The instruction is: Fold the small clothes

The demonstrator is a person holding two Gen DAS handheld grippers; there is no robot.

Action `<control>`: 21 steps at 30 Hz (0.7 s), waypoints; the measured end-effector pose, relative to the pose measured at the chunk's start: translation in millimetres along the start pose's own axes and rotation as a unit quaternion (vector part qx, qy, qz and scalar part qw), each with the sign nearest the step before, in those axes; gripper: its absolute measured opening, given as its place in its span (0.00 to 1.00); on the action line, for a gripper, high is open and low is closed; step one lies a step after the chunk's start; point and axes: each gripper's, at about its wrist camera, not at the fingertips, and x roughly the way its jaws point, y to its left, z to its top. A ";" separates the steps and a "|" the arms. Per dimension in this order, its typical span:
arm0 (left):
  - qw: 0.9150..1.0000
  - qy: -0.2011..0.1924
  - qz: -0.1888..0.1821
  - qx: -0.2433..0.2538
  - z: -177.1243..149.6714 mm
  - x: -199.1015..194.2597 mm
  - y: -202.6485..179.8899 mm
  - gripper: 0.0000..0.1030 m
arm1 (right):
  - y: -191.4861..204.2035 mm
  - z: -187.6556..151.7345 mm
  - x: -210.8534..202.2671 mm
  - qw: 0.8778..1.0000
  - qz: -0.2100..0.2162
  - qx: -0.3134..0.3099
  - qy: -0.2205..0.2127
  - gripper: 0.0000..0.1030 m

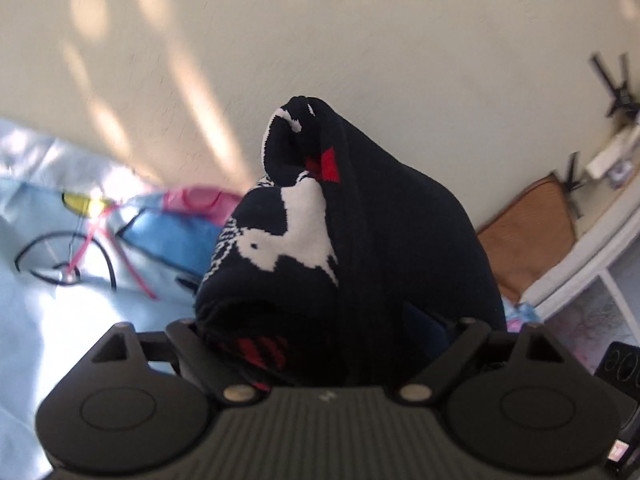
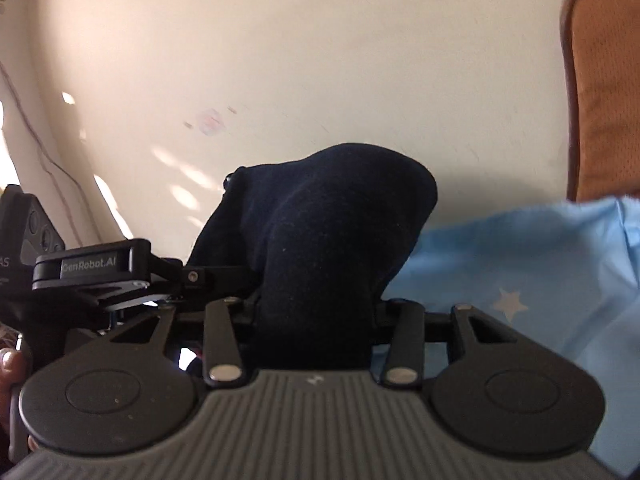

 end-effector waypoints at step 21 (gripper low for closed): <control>0.977 -0.111 0.166 0.075 -166.2 -128.6 -55.5 1.00 | 44.8 -111.0 -148.8 0.992 -0.119 -0.001 -0.031 0.84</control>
